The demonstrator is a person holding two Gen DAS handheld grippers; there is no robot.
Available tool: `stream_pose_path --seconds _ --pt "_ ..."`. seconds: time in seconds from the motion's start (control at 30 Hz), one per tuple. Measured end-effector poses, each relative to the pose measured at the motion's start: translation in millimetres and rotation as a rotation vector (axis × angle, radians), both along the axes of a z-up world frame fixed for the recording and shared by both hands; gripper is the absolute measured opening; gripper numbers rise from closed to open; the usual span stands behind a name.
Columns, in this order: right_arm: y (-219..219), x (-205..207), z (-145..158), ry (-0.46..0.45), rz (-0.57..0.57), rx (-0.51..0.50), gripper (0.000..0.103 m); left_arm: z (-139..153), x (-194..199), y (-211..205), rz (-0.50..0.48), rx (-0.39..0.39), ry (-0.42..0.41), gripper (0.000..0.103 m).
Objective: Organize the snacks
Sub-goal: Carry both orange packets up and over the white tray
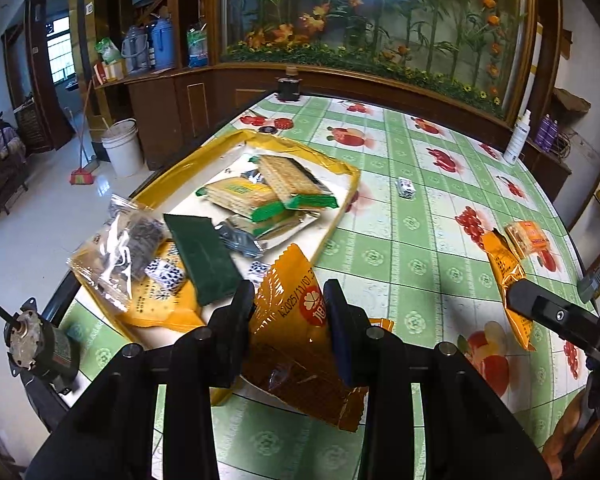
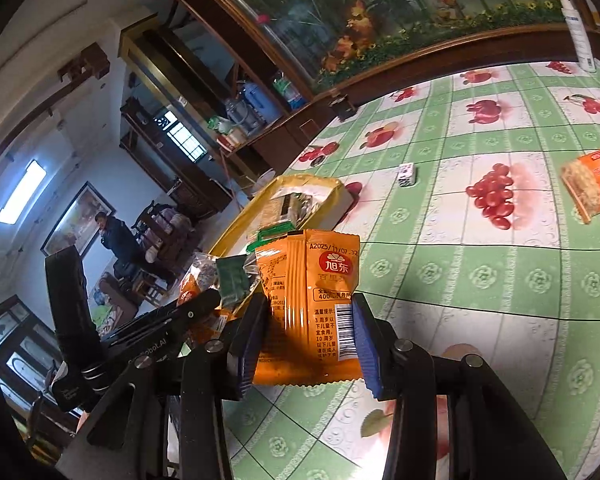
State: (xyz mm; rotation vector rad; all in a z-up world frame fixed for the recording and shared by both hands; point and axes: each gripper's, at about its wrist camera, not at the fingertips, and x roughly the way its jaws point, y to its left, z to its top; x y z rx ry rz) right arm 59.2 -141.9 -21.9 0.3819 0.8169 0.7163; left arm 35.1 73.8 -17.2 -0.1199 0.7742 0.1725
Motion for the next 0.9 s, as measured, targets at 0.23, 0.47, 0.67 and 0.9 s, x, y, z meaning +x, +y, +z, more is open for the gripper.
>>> stream_pose_path --seconds 0.23,0.47,0.67,0.9 --pt "17.6 0.3 -0.5 0.001 0.032 -0.009 0.043 -2.0 -1.3 21.1 0.047 -0.01 0.005 0.033" --pt "31.9 2.6 -3.9 0.016 0.062 0.005 0.043 -3.4 -2.5 31.4 0.069 -0.02 0.002 0.033" --pt "41.7 8.0 -5.1 0.025 0.079 0.018 0.043 -4.9 -3.3 43.2 0.089 -0.032 0.004 0.033" --pt "52.4 11.9 -5.4 0.031 0.091 0.026 0.043 -5.4 -5.1 52.4 0.096 -0.044 0.002 0.033"
